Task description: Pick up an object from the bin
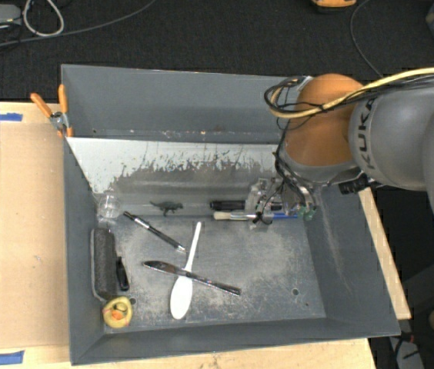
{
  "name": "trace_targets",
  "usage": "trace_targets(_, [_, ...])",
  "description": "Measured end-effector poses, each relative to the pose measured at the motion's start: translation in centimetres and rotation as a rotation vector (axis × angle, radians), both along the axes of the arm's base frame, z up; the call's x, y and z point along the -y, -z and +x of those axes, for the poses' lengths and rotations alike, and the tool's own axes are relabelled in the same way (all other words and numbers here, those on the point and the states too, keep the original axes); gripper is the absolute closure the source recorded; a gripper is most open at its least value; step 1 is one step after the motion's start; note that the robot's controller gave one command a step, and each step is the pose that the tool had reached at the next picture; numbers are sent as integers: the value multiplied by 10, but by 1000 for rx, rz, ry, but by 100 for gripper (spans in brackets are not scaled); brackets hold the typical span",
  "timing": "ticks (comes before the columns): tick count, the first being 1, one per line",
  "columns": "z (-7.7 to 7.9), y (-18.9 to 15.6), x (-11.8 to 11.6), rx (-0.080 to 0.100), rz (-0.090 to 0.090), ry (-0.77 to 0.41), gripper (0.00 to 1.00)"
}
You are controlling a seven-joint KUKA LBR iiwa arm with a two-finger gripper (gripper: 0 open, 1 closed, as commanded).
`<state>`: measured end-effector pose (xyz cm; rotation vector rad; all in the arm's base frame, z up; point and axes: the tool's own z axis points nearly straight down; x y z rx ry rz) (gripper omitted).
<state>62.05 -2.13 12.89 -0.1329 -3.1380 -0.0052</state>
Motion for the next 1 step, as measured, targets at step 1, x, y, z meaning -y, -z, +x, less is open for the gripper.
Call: trace_targets(1, [1, -34, 0, 6, 0, -2, 100])
